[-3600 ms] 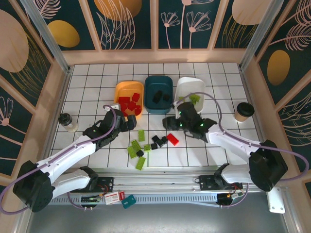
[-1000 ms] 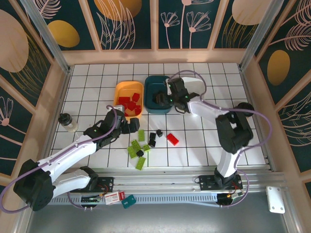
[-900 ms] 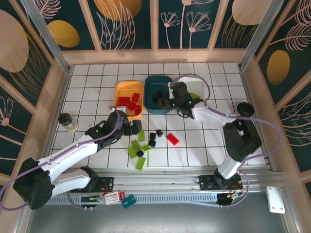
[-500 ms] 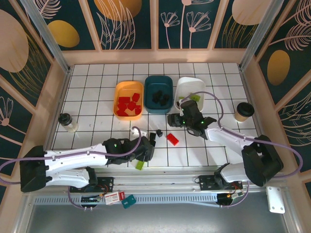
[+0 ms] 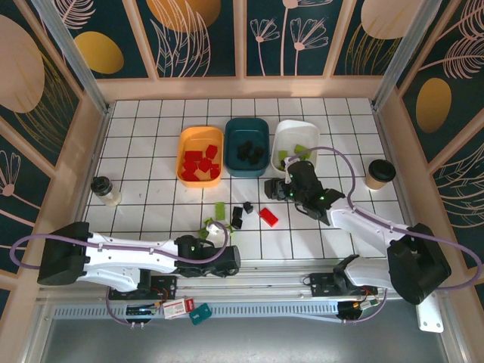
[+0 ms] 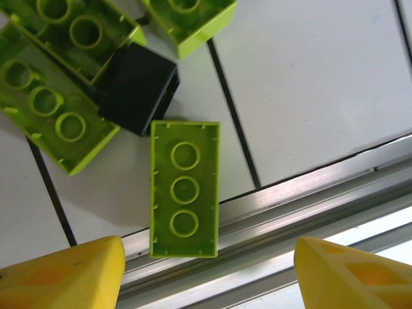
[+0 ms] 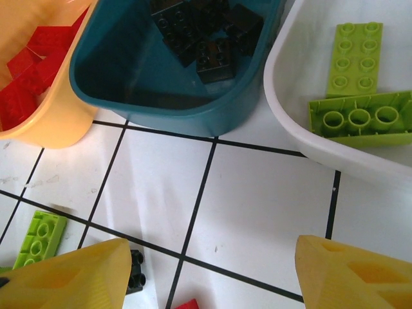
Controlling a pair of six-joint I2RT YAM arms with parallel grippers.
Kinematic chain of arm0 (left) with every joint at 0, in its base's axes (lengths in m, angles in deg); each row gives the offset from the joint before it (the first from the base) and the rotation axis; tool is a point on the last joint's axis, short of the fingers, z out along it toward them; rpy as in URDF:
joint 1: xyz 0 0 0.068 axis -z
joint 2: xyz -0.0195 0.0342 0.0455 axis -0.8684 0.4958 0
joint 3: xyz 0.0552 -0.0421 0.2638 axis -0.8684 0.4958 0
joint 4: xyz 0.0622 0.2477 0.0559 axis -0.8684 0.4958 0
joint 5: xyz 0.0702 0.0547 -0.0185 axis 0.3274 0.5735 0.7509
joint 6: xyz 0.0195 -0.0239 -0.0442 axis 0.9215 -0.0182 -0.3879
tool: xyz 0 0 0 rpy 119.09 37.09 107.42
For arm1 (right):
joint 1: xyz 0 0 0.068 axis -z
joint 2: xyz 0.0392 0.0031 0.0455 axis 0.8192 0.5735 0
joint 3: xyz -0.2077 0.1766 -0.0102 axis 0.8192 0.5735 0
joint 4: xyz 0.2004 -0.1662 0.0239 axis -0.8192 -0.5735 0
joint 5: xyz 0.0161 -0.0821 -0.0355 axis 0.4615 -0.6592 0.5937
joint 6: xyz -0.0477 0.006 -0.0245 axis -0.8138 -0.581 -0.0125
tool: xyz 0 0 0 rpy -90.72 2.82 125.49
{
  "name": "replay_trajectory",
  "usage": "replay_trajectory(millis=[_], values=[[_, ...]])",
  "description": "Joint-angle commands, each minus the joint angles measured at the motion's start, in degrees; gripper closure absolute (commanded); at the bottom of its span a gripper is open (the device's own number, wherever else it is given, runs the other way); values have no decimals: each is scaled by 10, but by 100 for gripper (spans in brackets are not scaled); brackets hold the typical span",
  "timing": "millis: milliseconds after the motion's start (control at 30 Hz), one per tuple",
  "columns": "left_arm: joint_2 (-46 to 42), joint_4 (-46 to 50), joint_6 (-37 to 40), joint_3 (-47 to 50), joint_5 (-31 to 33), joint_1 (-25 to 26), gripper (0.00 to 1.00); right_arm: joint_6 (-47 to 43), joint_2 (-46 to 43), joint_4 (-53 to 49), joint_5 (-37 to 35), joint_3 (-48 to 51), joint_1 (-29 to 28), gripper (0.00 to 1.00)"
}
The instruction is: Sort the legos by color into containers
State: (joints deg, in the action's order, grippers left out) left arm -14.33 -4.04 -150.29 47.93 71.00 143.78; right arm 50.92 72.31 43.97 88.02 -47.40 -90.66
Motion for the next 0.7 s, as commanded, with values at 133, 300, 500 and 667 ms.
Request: replay_trajectory(millis=[133,300,500,667], values=[[14,-37,-6,40,-26,-38,33,3,-29,21,-4,10,6,31],[58,-48,53,2,-14,-60,37,3,-42,19,-1,7,7,31],[114,-62,86,-9,-25,-70,44,6,-62,13,-5,11,12,30],[112,-66,93,-12,-26,-72,60,7,-66,13,-9,12,16,30]])
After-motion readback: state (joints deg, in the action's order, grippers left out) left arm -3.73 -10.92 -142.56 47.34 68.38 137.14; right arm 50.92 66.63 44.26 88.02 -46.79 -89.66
